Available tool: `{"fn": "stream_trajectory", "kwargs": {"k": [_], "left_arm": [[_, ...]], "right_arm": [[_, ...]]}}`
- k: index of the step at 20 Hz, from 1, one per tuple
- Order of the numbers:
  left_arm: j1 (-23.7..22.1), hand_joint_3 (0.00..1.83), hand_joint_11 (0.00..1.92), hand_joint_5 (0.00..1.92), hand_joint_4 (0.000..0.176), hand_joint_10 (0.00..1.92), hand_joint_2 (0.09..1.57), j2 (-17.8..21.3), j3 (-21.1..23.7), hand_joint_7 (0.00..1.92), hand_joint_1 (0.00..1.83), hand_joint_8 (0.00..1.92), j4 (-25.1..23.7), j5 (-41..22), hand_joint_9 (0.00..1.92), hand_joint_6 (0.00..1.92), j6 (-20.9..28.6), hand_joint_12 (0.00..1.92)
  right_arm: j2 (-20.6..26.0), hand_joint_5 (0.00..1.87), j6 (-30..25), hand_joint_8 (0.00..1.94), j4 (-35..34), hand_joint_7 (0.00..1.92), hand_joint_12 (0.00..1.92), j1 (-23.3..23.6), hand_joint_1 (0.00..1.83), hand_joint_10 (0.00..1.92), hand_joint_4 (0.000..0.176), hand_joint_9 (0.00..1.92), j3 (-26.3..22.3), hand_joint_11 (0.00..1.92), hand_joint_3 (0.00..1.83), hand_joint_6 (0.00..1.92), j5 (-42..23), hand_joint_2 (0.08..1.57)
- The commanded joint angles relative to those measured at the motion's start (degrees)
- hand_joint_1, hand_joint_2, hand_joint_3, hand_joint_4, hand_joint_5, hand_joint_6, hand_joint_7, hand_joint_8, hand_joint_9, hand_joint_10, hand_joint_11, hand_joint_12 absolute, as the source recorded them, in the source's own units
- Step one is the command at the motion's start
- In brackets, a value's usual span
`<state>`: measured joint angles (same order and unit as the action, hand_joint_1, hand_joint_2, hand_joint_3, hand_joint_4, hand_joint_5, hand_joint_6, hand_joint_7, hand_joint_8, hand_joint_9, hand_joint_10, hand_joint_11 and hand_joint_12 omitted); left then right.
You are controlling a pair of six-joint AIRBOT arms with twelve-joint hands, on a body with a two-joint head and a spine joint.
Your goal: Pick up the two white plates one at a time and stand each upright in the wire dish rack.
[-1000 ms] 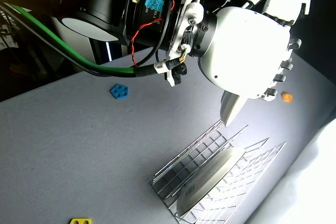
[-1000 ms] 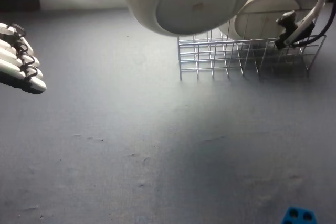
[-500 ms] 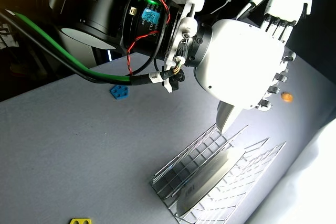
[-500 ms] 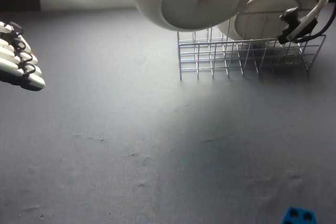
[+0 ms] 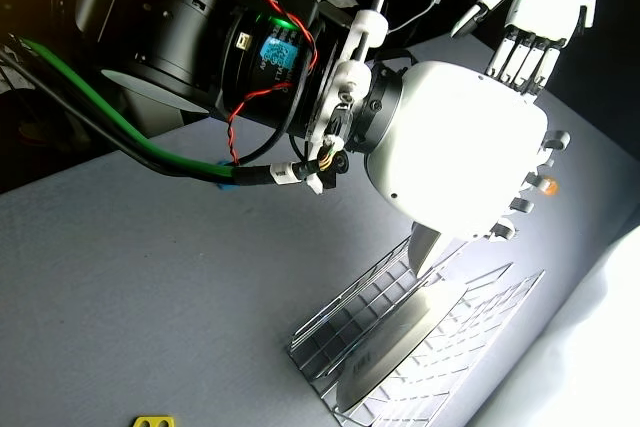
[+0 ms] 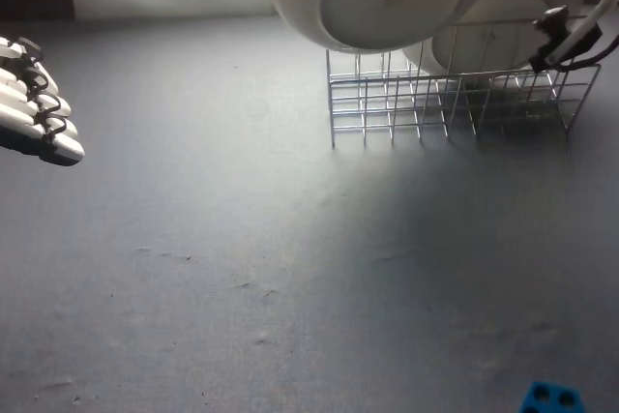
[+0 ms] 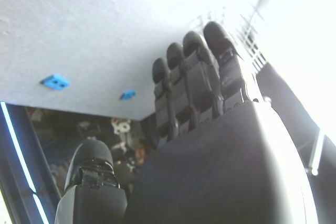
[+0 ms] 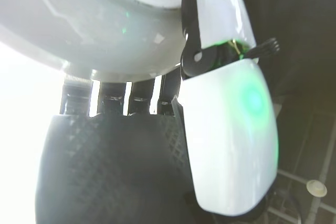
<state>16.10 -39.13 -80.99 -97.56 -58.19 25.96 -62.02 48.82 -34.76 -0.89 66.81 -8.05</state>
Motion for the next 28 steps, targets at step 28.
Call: {"fn": "stream_trajectory", "kwargs": {"k": [28], "left_arm": [[-2.58, 0.0, 0.0, 0.38, 0.0, 0.0, 1.14, -0.62, -0.32, 0.35, 0.0, 0.0, 3.1, -1.42, 0.33, 0.0, 0.46, 0.67]], "right_arm": [[0.3, 0.94, -0.96, 0.91, 2.76, 1.04, 1.2, -2.47, 1.38, 1.04, 0.0, 0.98, 2.4, 0.74, 0.0, 1.01, -5.04, 1.09]]}}
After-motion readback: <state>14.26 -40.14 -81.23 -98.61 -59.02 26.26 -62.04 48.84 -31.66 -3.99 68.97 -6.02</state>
